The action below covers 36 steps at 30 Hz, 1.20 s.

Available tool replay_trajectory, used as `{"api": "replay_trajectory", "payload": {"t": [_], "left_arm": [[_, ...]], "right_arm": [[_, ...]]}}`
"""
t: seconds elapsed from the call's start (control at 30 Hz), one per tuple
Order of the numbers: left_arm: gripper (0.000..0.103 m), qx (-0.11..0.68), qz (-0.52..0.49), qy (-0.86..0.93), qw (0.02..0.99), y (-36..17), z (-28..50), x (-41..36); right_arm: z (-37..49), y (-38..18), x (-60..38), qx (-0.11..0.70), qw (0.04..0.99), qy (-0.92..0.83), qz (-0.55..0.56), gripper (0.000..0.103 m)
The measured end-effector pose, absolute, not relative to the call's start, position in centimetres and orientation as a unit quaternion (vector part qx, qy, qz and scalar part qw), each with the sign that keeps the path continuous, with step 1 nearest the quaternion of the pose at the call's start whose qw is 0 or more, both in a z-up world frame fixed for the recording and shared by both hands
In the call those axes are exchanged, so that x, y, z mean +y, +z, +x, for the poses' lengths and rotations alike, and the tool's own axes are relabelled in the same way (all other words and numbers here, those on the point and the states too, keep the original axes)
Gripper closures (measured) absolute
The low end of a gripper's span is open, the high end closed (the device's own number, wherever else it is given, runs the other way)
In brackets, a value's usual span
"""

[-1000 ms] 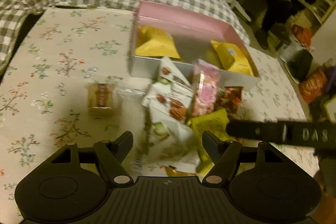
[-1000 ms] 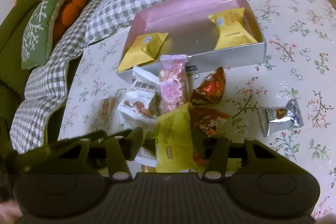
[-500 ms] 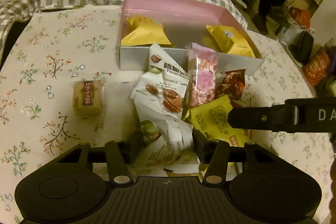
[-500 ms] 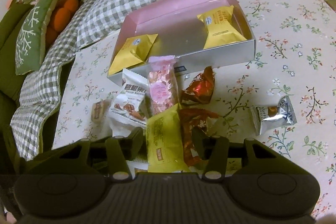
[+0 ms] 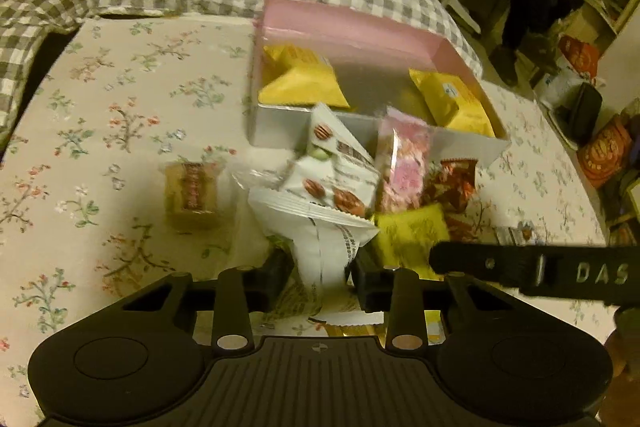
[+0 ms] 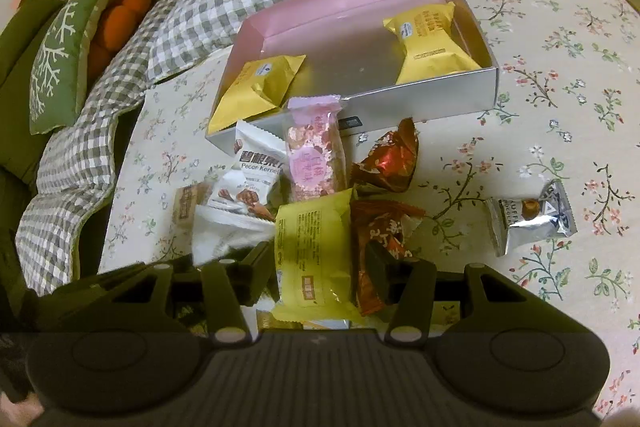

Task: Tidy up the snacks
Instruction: 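Grasp a white pecan packet with left tool while right grasps yellow packet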

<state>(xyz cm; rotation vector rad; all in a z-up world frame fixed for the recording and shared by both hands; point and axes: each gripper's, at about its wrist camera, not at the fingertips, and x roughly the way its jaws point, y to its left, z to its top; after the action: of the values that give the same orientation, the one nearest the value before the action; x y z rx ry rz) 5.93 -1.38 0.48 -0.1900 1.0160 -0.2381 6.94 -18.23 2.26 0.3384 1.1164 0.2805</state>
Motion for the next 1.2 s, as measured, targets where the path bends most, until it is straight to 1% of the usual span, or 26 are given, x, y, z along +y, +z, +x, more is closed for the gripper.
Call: {"api": "replay_trajectory", "payload": {"t": [0.13,0.27,0.3,0.33,0.37,0.4,0.43,0.5,0.67,1.0,1.2], "left_arm": [[0.074,0.479,-0.111,-0.099,0.865,1.2,6.1,0.1],[0.077,0.468,-0.119,-0.088,0.871,1.8,6.2,1.0],[0.077,0.468,-0.118,-0.087,0.872,1.8,6.2,1.0],[0.077,0.468,-0.118,-0.087,0.871,1.7,6.3,1.0],[0.077,0.468,-0.118,-0.088,0.871,1.7,6.3,0.9],[0.077,0.468,-0.117,-0.089,0.872,1.7,6.3,0.9],[0.077,0.467,-0.115,-0.089,0.872,1.8,6.3,0.8],[0.077,0.467,-0.115,-0.089,0.872,1.7,6.3,0.9],[0.077,0.464,-0.115,-0.089,0.874,1.8,6.3,0.8],[0.077,0.459,-0.126,-0.093,0.875,2.1,6.3,1.1],[0.077,0.445,-0.153,-0.094,0.878,3.0,6.5,2.2]], "right_arm": [[7.2,1.7,-17.5,0.523,0.827,0.141,0.148,0.054],[7.3,0.3,-15.2,0.537,0.823,0.155,0.104,0.053],[7.2,-0.1,-14.5,0.540,0.821,0.160,0.092,0.051],[7.1,-0.2,-13.8,0.535,0.826,0.162,0.073,0.048],[6.9,-0.1,-13.1,0.528,0.832,0.161,0.050,0.048],[6.8,0.0,-12.7,0.522,0.836,0.163,0.036,0.053],[6.8,0.1,-12.5,0.518,0.838,0.171,0.029,0.066],[6.8,0.2,-12.5,0.521,0.833,0.182,0.037,0.077],[6.7,0.8,-12.9,0.517,0.834,0.184,0.046,0.080],[6.7,2.4,-14.9,0.498,0.845,0.176,0.087,0.081],[7.5,3.3,-17.3,0.479,0.856,0.152,0.122,0.081]]}}
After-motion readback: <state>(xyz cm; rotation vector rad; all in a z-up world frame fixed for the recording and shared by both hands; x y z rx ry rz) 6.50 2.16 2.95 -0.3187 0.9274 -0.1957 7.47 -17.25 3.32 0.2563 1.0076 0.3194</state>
